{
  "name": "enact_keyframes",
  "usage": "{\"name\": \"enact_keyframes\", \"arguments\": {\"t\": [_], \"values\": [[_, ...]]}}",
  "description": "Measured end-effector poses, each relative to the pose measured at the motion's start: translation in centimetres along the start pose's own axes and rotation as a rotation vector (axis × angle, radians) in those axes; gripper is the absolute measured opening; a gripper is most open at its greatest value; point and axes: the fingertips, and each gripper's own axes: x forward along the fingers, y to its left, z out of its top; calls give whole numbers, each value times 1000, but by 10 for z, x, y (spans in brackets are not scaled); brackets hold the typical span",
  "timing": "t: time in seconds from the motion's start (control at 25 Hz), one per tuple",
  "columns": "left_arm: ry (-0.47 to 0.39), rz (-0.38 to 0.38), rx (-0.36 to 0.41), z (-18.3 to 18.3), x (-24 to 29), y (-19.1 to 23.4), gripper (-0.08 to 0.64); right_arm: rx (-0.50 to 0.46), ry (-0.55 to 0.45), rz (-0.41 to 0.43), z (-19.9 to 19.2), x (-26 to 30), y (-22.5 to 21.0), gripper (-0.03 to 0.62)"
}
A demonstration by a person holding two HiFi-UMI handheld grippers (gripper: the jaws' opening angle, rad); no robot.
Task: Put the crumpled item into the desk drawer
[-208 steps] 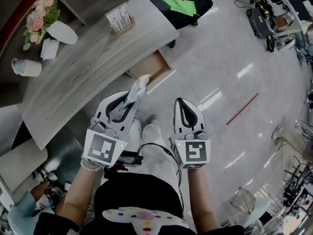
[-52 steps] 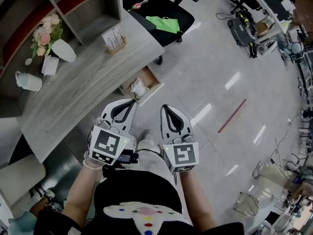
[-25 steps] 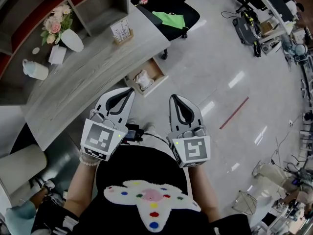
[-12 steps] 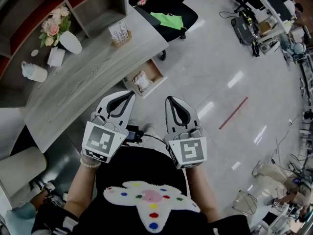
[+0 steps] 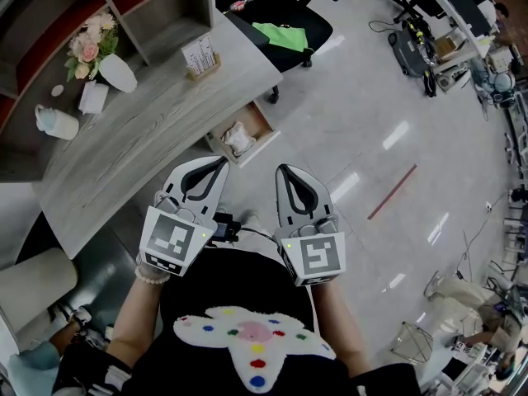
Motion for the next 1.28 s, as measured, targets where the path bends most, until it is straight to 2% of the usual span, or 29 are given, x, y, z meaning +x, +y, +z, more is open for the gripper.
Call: {"name": "enact_keyframes", "arguments": {"t": [0.32, 1.28], "values": [[3, -9, 0, -3, 3, -2, 11, -32, 9, 14, -3, 2, 4, 3], [15, -20, 10, -8, 5, -5, 11, -38, 27, 13, -9, 3, 5, 3]]}}
